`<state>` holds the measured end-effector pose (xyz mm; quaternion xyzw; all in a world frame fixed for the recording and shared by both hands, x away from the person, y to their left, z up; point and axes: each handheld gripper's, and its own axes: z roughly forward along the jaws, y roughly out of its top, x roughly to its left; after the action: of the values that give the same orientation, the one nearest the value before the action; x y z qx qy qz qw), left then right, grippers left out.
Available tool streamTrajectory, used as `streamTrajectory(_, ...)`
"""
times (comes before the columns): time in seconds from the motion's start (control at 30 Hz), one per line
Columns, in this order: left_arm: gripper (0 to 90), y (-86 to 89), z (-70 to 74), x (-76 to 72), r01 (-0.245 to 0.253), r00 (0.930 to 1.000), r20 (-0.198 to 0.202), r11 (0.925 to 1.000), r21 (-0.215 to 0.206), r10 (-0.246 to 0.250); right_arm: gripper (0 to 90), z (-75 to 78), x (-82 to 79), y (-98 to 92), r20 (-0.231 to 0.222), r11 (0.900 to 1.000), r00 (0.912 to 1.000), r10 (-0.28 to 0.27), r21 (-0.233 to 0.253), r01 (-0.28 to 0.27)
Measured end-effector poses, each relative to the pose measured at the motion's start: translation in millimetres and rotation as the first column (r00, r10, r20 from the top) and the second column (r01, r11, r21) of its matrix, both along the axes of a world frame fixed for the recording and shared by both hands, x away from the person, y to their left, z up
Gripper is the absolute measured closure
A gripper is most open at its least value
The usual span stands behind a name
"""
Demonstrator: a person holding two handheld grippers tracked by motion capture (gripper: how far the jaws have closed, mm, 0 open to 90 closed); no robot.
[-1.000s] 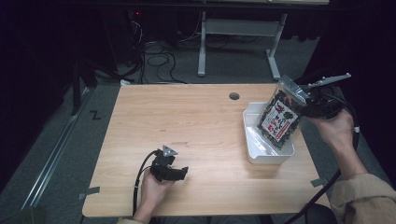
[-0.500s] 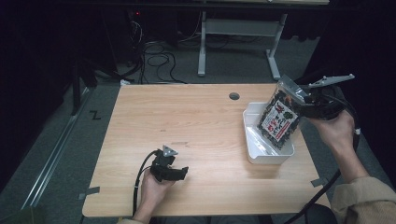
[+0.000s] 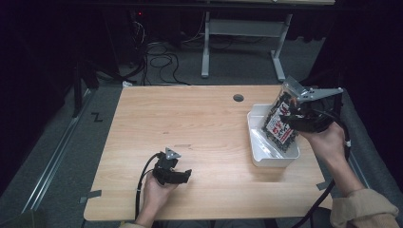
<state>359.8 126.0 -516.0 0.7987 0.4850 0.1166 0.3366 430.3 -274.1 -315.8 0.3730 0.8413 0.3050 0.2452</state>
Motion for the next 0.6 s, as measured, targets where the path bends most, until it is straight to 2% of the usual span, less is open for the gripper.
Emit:
streamTrajectory(0.3, 26.2, 0.0, 0.4, -0.2, 0.001, 1.0, 0.001, 1.0, -0.002, -0.001, 55.4, -14.8, -12.8, 14.6, -0.022, 0.996, 0.9967, 0.079, 0.03, -0.078)
streamTrajectory(0.6, 26.2, -0.1, 0.6, -0.4, 0.004, 1.0, 0.003, 1.0, -0.001, -0.004, 55.5, -33.0, -24.5, 29.8, -0.037, 0.987, 0.988, 0.15, 0.062, -0.148)
